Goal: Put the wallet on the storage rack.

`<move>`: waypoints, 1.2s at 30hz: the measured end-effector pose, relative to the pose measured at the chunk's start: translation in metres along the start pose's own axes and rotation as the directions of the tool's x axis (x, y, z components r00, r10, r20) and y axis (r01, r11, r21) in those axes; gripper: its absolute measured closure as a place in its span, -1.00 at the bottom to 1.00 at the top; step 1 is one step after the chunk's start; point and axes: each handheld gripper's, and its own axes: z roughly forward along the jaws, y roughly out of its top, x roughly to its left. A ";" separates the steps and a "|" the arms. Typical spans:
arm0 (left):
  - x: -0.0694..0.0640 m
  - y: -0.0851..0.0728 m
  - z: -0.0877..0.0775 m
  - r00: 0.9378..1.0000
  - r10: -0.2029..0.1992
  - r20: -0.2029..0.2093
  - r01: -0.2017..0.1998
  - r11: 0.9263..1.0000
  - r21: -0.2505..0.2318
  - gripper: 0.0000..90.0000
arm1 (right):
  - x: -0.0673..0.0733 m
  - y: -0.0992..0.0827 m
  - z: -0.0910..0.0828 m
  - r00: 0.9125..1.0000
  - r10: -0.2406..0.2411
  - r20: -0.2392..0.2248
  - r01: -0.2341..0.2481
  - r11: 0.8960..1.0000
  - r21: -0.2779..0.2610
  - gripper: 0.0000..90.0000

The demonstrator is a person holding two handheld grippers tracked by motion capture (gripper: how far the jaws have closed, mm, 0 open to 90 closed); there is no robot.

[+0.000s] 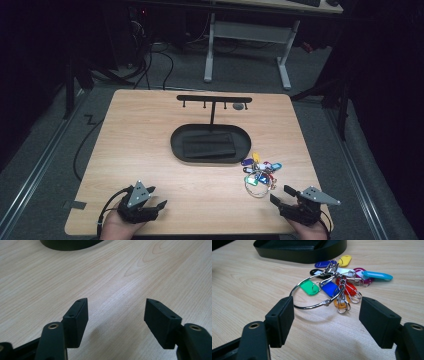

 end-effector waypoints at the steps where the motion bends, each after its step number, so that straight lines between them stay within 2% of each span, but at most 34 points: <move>1: 0.001 0.000 -0.001 1.000 0.000 0.001 0.000 1.000 -0.001 -0.20 | 0.001 0.000 0.000 1.000 -0.003 0.002 0.003 1.000 0.007 -0.35; 6: 0.002 -0.003 -0.005 1.000 -0.005 0.011 0.005 1.000 -0.012 -0.21 | 0.011 0.005 0.005 0.999 -0.041 -0.004 0.041 0.997 0.059 -0.34; 10: 0.002 -0.003 -0.008 1.000 -0.003 0.018 0.003 1.000 -0.031 -0.20 | 0.019 0.013 0.009 0.996 -0.093 -0.003 0.093 0.988 0.123 -0.32; 13: 0.003 -0.003 -0.008 1.000 0.004 0.030 -0.003 1.000 -0.031 -0.20 | 0.023 0.023 0.011 0.992 -0.123 -0.006 0.122 0.976 0.182 -0.32; 18: 0.004 -0.006 -0.008 0.999 0.010 0.046 -0.009 1.000 -0.021 -0.21 | 0.031 0.040 0.012 0.983 -0.183 -0.018 0.181 0.943 0.278 -0.28; 19: 0.005 -0.006 -0.009 0.999 0.008 0.049 -0.007 1.000 -0.024 -0.20 | 0.035 0.047 0.014 0.977 -0.210 -0.031 0.209 0.927 0.310 -0.28; 20: 0.005 -0.006 -0.009 0.999 0.008 0.049 -0.007 1.000 -0.024 -0.20 | 0.035 0.047 0.014 0.977 -0.210 -0.031 0.209 0.927 0.310 -0.28; 21: 0.005 -0.006 -0.010 0.999 0.008 0.049 -0.007 1.000 -0.028 -0.20 | 0.039 0.053 0.017 0.970 -0.240 -0.042 0.239 0.905 0.350 -0.29; 23: 0.003 -0.006 -0.010 0.999 0.015 0.050 -0.014 1.000 -0.027 -0.20 | 0.041 0.059 0.021 0.967 -0.245 -0.069 0.252 0.886 0.389 -0.30; 24: 0.003 -0.006 -0.010 0.999 0.015 0.050 -0.014 1.000 -0.027 -0.20 | 0.041 0.059 0.021 0.967 -0.245 -0.069 0.252 0.886 0.389 -0.30; 26: 0.002 -0.006 -0.010 0.998 0.032 0.044 -0.032 0.999 -0.018 -0.20 | 0.043 0.065 0.026 0.960 -0.264 -0.089 0.276 0.862 0.425 -0.32; 30: 0.000 -0.006 -0.010 0.998 0.037 0.048 -0.037 0.999 -0.014 -0.20 | 0.050 0.077 0.034 0.937 -0.322 -0.133 0.345 0.802 0.488 -0.35; 33: 0.001 -0.007 -0.010 0.998 0.037 0.052 -0.037 0.999 -0.005 -0.19 | 0.054 0.086 0.042 0.922 -0.353 -0.161 0.382 0.751 0.538 -0.32; 36: 0.000 -0.008 -0.010 0.998 0.036 0.053 -0.036 0.999 0.000 -0.18 | 0.058 0.090 0.049 0.901 -0.393 -0.186 0.423 0.699 0.577 -0.29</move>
